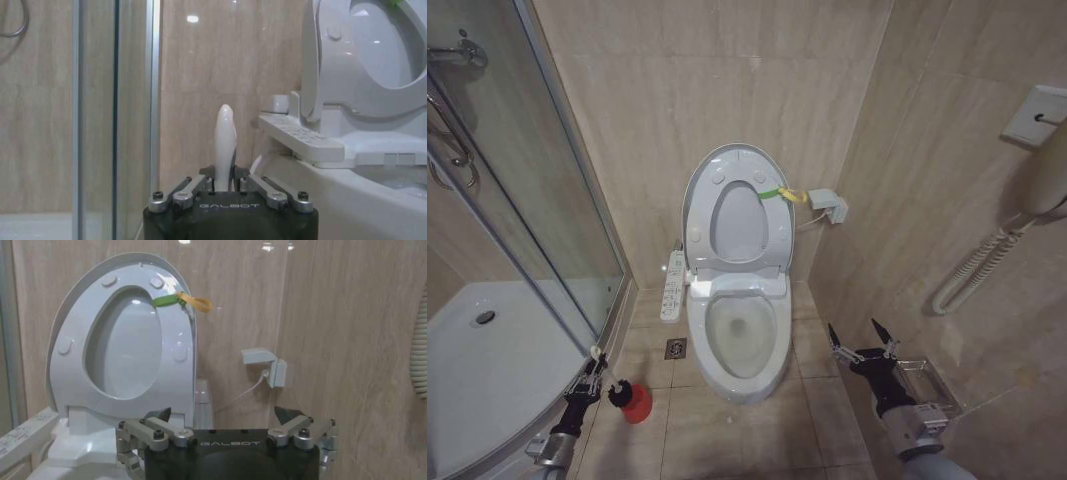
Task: Open the toilet lid, clean the toilet bowl with a toilet brush, close the toilet lid, and flush.
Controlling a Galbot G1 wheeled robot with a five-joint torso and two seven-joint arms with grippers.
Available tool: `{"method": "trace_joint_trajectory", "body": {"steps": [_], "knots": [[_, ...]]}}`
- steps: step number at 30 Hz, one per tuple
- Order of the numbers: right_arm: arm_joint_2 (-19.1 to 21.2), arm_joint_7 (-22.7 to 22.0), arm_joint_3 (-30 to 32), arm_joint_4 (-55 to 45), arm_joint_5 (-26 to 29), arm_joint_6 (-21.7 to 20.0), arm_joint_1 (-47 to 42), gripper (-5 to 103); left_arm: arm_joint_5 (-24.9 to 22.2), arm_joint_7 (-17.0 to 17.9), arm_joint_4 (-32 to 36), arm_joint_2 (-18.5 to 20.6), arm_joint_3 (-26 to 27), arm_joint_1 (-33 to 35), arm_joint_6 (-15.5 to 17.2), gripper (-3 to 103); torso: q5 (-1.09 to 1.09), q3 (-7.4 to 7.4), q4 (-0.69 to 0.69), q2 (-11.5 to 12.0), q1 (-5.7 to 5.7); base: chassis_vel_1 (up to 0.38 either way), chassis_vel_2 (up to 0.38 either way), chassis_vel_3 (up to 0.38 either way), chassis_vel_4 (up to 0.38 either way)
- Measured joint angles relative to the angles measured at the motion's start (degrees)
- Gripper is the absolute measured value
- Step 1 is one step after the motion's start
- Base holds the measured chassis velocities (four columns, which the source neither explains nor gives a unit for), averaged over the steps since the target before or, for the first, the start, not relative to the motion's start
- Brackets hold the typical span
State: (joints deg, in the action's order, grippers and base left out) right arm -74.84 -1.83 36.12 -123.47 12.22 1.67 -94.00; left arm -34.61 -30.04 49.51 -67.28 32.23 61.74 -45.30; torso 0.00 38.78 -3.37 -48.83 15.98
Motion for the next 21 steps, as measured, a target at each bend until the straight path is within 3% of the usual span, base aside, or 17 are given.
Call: {"method": "trace_joint_trajectory", "body": {"steps": [21], "knots": [[0.0, 0.0, 0.0, 0.0, 0.0, 0.0, 0.0, 100, -0.2, -0.1, -1.9, -0.3, -1.2, -2.2, -0.3, 18, 0.00, -0.44, 0.00, 0.8, -0.32, 0.000, 0.000, 0.000, 0.000]]}}
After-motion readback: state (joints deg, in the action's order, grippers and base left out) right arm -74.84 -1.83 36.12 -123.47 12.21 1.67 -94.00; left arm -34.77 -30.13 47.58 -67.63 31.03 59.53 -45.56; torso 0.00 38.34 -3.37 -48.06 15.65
